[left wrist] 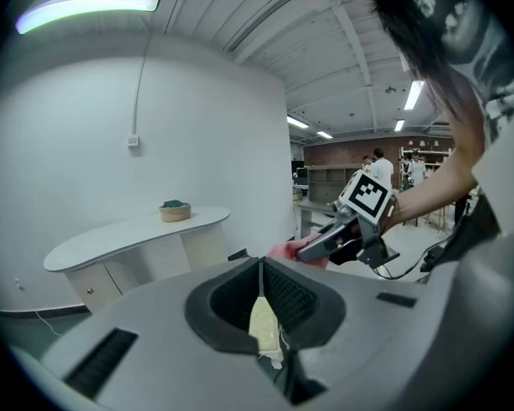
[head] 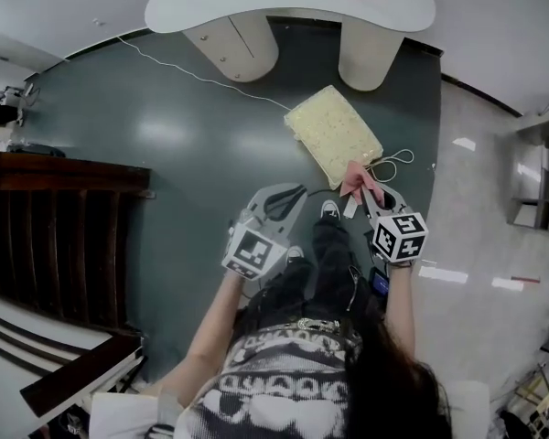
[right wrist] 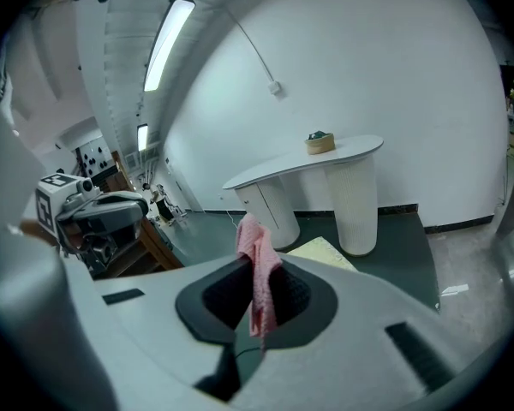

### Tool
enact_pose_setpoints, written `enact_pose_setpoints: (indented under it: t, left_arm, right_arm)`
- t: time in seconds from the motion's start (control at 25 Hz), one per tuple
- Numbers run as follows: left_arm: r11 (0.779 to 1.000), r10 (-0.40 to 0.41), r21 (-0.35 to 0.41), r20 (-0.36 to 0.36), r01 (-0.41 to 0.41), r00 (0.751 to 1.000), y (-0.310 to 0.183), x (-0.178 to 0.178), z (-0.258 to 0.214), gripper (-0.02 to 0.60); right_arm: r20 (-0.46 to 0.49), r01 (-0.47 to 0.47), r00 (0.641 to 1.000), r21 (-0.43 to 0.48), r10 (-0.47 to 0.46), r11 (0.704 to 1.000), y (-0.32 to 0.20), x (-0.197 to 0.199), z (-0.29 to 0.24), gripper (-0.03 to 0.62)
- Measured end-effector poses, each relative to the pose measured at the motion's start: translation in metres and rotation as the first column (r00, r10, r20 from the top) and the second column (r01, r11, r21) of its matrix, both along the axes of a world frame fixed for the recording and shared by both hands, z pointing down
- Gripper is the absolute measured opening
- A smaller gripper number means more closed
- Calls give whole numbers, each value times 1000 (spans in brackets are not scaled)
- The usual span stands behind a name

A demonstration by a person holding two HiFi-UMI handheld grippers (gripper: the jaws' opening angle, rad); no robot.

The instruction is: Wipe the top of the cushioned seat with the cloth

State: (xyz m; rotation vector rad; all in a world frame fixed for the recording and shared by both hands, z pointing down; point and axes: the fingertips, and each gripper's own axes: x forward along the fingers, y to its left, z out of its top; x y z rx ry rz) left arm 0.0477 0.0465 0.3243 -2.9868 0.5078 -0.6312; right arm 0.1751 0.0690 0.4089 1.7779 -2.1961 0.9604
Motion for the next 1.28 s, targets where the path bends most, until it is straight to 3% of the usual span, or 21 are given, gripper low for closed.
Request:
enact_pose_setpoints:
  t: [0.32,0.64,1.28]
  left_arm:
    - [999,51,11,-37,-50,998,70,-63,-9,15]
    - [994,109,21,-61,-108,992,123,-106,-18,15]
    - [974,223,49,-69,-220,972,179,-110,-23,15]
  right_arm:
    - [-12,-29,999,76,30,997,63,-76,-38,11]
    - [-33,-87,995,113,91,990,126,-119,-63,11]
    - [-67,-140,986,151,151,979,181,-145,-82,11]
